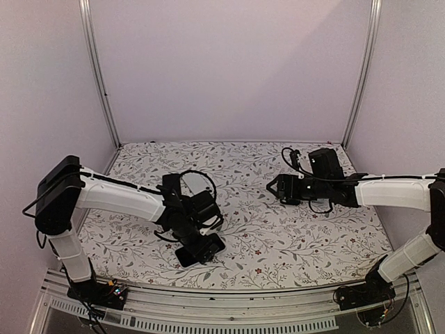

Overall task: Take the phone out of the phone case
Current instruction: Pick up the phone with the phone case from the center of the board.

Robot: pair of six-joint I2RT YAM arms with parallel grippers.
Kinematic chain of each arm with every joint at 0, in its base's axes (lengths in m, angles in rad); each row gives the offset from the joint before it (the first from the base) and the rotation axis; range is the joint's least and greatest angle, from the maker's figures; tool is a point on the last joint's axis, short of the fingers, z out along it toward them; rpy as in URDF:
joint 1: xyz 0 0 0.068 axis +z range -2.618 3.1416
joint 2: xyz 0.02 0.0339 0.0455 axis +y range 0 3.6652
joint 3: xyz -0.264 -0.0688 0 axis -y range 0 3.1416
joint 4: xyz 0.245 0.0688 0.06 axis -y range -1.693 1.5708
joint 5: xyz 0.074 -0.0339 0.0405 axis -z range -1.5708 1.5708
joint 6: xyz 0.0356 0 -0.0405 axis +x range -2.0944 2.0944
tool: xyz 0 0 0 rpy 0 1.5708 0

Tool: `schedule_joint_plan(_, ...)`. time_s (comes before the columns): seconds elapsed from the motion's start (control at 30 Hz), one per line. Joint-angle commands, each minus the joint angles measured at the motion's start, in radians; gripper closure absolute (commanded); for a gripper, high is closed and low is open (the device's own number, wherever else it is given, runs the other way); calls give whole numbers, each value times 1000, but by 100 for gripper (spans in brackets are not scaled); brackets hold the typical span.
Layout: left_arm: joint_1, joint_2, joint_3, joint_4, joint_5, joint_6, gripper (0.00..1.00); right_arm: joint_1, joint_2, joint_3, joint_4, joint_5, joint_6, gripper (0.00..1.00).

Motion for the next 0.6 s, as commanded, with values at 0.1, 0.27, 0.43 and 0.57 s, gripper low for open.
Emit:
schedule_joint_plan(0.1,-26,146,46,-57,-9,38,7,9,-3,-12,40,-15,-4,1)
schedule_joint_plan(0.27,-31,169,90,-68,-30,50,26,9,10,-20,56,-32,-3,1)
schedule_joint_plan(0.43,2,148,129,-22,-25,47,42,9,44,-16,86,-102,7,1)
schedule_joint_plan(0.57,45,123,172,46,-18,42,46,8,77,-12,108,-145,16,1)
